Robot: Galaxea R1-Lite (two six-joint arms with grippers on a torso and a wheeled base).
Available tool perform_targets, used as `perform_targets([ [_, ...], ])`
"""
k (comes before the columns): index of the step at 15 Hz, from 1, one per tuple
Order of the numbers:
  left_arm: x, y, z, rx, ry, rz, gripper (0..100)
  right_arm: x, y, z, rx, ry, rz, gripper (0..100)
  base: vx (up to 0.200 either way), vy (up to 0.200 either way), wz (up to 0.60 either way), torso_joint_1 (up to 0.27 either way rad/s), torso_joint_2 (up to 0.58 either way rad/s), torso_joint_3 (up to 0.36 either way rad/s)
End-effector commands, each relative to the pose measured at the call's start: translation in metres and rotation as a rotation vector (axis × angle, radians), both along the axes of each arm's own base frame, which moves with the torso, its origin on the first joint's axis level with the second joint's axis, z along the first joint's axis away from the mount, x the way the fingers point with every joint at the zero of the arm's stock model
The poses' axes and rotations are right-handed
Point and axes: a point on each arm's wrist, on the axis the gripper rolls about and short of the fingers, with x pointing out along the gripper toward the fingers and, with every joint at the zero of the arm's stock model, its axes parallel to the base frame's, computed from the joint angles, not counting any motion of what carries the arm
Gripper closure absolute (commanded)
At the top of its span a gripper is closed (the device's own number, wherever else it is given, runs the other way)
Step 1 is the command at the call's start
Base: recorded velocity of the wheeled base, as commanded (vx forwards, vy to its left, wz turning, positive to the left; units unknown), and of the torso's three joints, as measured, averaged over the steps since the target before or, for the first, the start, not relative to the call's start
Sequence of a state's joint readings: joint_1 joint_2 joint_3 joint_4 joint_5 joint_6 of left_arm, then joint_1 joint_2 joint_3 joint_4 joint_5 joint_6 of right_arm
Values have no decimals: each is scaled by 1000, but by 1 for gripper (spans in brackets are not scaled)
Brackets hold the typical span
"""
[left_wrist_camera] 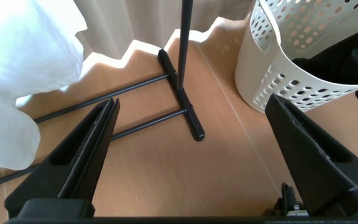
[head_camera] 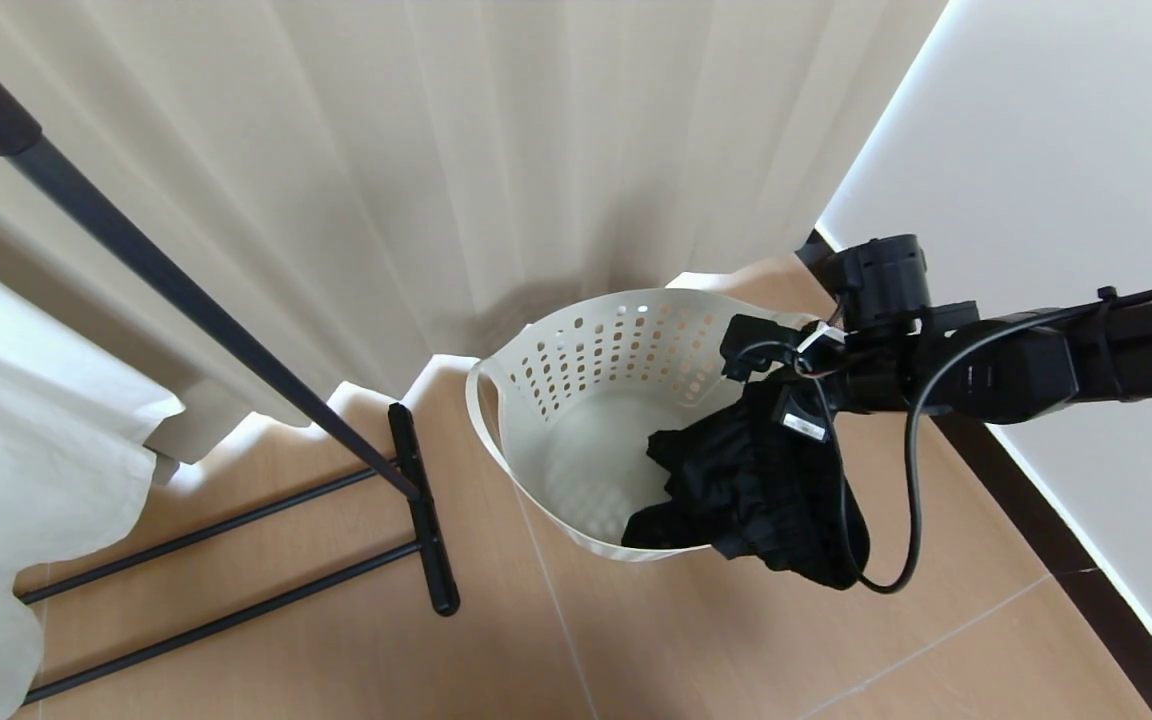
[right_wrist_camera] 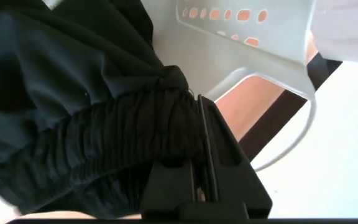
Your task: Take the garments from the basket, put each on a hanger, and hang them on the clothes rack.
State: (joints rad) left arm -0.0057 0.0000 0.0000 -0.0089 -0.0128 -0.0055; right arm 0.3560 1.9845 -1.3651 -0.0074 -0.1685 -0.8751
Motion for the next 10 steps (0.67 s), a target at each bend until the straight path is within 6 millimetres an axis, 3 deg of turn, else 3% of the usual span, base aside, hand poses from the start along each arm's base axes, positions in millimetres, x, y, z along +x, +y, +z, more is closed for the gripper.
perform_targets([
  [1,0,0,0,-1,0,3,0,-35,-3,40,144,-57,29,100,0,0,0,0,0,0],
  [3,0,0,0,-1,0,2,0,-59,-3,65,318,-73,20,100,0,0,0,0,0,0],
  [4,0,0,0,-1,0,2,0,-59,-3,65,318,-73,20,100,0,0,0,0,0,0],
  [5,0,0,0,-1,0,0,0,-90,3,92,537,-71,32,100,0,0,0,0,0,0],
  [7,0,0,0,1,0,0,0,-132,3,112,697,-62,69,100,0,0,0,0,0,0],
  [8,0,0,0,-1,0,2,0,-143,1,115,738,-68,79,100,0,0,0,0,0,0],
  [9,0,0,0,1,0,2,0,-162,0,118,859,-87,94,100,0,0,0,0,0,0],
  [10,0,0,0,2,0,-1,0,-169,-3,115,988,-116,93,100,0,0,0,0,0,0],
])
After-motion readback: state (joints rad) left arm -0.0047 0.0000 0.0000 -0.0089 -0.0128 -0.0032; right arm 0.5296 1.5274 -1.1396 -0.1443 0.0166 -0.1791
